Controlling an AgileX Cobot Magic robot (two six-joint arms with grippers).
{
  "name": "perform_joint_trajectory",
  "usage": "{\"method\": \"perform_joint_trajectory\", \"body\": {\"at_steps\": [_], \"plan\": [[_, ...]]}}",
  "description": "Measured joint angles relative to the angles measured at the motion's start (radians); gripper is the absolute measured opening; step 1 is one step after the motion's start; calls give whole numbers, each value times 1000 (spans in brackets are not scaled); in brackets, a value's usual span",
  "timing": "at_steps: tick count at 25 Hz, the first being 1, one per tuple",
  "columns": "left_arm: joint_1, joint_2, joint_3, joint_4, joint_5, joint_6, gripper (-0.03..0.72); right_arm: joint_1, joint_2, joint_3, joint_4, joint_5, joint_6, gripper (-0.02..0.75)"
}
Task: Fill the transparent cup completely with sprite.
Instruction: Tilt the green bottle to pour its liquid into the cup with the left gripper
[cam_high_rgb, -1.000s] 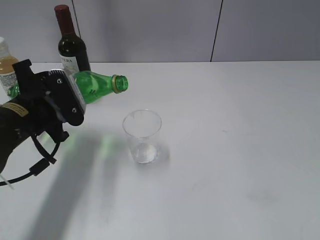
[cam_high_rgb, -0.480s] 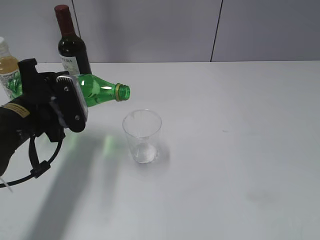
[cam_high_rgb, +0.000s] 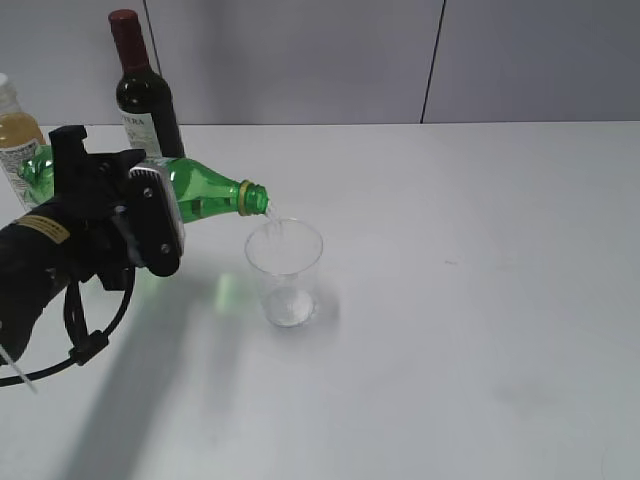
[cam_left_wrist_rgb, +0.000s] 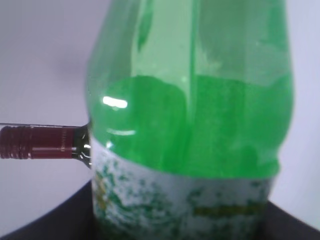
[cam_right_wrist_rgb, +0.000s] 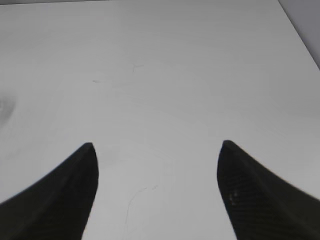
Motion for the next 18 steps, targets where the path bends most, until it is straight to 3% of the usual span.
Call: {"method": "perform_joint_trajectory", "body": {"at_steps": [18], "plan": [[0, 2, 0, -11, -28, 92, 415, 0, 0, 0, 0, 0, 0, 563]]}}
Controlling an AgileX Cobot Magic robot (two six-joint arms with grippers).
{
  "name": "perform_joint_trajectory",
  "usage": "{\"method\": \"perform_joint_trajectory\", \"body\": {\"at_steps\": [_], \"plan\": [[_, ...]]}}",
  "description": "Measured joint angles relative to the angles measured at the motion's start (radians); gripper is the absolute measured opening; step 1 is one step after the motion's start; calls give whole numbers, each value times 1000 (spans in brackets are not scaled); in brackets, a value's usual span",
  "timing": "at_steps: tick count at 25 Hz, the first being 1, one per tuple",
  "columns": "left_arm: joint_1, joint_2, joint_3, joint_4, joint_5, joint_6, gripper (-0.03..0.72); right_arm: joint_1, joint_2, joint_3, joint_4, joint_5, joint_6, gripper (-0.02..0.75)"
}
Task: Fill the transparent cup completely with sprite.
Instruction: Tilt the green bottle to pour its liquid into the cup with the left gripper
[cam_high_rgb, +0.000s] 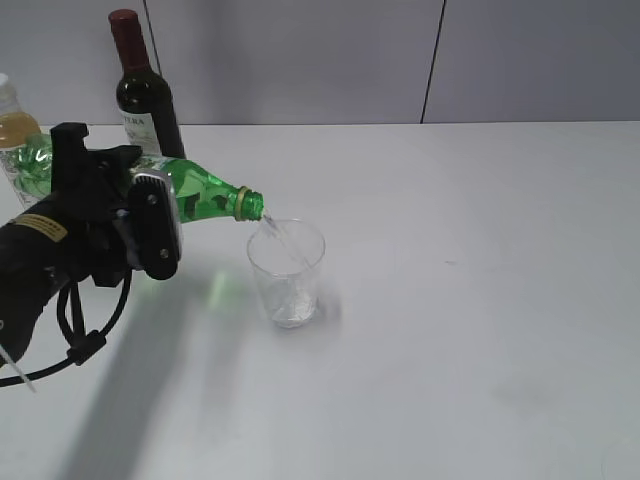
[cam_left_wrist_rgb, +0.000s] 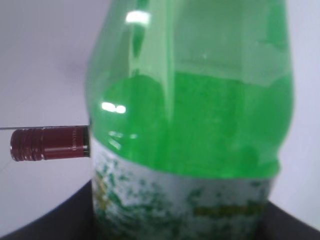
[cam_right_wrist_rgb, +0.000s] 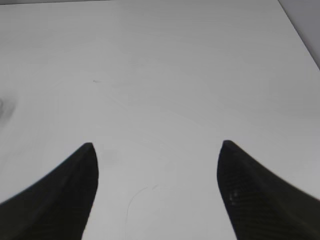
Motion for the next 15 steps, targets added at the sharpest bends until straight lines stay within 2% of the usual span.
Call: {"method": "perform_joint_trajectory", "body": {"at_steps": [15], "plan": [[0, 0, 0, 0, -45, 52, 413, 0, 0, 0, 0, 0, 0, 563]]}}
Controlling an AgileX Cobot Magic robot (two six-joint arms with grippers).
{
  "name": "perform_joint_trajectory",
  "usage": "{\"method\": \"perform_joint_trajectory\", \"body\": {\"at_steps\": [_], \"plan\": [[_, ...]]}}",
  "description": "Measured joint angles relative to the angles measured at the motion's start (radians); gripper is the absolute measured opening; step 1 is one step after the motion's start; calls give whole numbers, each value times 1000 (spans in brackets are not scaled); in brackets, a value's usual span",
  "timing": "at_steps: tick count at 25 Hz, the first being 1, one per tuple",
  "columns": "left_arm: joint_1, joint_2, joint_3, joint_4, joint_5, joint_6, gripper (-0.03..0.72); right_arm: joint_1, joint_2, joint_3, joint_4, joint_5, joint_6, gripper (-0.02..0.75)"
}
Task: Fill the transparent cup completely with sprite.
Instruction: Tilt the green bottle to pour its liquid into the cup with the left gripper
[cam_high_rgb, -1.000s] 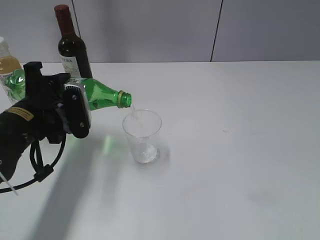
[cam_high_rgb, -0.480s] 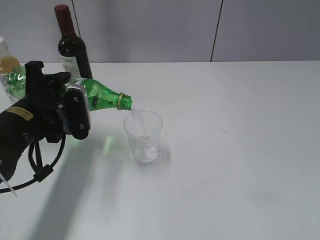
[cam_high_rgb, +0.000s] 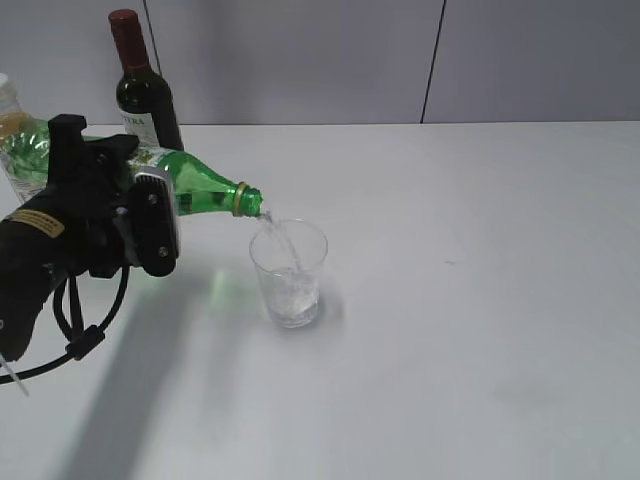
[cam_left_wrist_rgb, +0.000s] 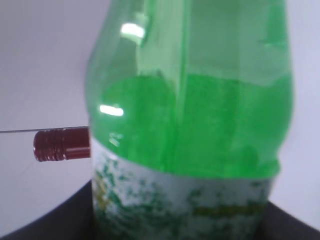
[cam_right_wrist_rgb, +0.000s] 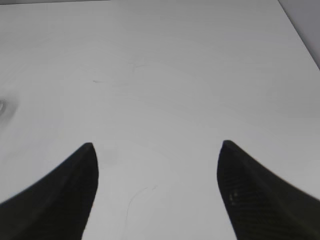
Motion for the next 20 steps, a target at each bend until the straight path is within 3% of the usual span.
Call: {"method": "perform_joint_trajectory", "body": {"at_steps": [20], "plan": [[0, 0, -1, 1, -44, 54, 412, 0, 0, 0, 0, 0, 0, 563]]}}
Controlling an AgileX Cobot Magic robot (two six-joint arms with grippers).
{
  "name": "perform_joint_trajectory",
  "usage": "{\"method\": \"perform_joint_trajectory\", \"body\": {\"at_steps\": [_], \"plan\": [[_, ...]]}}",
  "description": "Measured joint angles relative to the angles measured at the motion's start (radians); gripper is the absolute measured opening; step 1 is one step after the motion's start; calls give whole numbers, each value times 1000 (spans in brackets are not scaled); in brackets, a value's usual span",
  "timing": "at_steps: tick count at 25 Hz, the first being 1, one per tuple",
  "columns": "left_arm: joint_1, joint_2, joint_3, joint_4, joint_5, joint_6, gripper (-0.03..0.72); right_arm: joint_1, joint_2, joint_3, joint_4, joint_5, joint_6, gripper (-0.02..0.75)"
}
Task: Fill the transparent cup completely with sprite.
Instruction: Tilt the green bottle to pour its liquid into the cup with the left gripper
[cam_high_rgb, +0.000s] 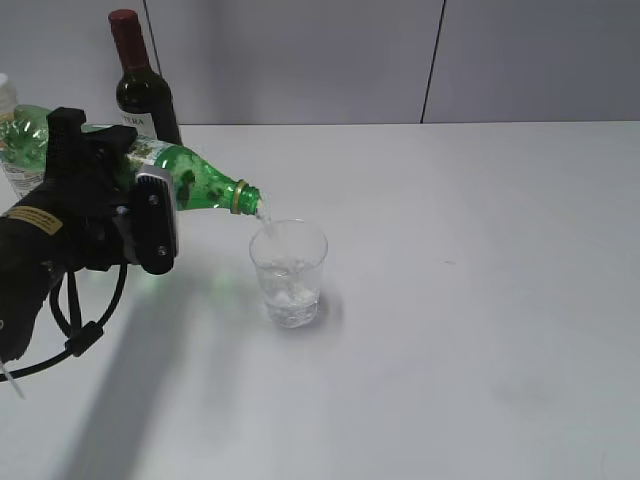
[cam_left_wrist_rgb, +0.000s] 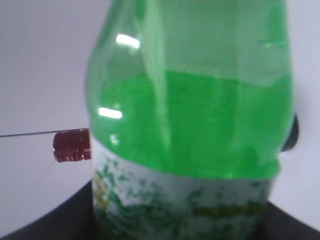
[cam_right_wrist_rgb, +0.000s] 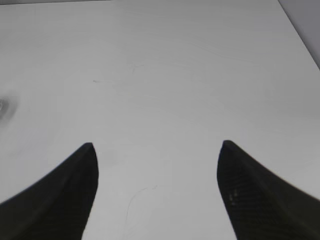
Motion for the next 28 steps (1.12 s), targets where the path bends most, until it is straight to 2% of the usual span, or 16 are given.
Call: {"method": "perform_joint_trajectory", "body": {"at_steps": [25, 28], "plan": [[0, 0, 0, 18, -8, 7, 411, 0, 0, 0, 0, 0, 0, 563], [0, 0, 0, 24, -7, -47, 411, 0, 0, 0, 0, 0, 0, 563]]}}
